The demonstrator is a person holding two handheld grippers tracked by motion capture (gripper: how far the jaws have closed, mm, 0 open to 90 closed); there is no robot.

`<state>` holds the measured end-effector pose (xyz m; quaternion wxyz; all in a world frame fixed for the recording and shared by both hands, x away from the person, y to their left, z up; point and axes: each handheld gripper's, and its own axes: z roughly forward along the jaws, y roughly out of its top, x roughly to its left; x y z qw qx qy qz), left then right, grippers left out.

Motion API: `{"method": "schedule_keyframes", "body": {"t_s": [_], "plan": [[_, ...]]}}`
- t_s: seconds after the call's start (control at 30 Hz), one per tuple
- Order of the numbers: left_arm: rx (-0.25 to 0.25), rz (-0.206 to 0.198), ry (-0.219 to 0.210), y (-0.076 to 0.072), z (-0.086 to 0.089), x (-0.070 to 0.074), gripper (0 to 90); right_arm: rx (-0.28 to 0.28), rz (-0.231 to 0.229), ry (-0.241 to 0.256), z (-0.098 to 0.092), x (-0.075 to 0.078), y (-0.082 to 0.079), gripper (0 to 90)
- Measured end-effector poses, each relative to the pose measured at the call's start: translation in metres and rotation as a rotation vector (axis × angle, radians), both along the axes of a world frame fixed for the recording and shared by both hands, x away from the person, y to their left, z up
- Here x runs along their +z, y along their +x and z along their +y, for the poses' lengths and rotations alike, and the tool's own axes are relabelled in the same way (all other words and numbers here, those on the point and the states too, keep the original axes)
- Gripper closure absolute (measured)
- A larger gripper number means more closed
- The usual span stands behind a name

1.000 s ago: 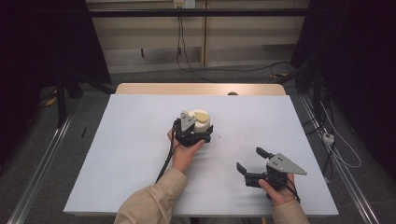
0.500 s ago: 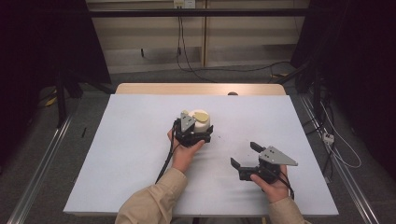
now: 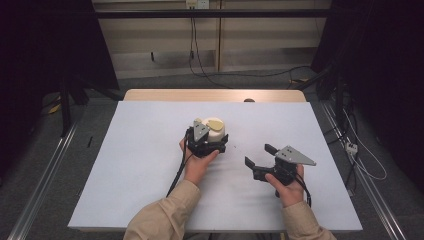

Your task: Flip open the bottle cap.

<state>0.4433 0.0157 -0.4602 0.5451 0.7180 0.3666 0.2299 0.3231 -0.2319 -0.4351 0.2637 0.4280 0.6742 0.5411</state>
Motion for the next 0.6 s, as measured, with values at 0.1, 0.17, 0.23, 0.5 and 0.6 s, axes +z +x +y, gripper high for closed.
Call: {"method": "schedule_keyframes", "body": {"t_s": [0.1,0.17,0.23,0.5,0.6], "plan": [[0.000,0.001,0.000,0.000,0.000,0.000,5.3,-0.003,-0.004,-0.013,0.001,0.004,0.005,13.6],[0.001,0.001,0.000,0.000,0.000,0.000,5.3,-0.001,-0.003,-0.011,0.003,0.006,0.007,16.0],[0.001,0.001,0.000,0.000,0.000,0.000,5.3,0.002,0.001,-0.020,0.005,0.008,0.010,17.4],[-0.002,0.001,0.005,0.000,0.000,0.000,5.3,0.029,0.019,-0.013,0.013,0.014,0.019,28.0],[-0.001,0.003,0.005,0.000,0.000,0.000,5.3,0.043,0.040,-0.005,0.014,0.015,0.022,33.5]]}}
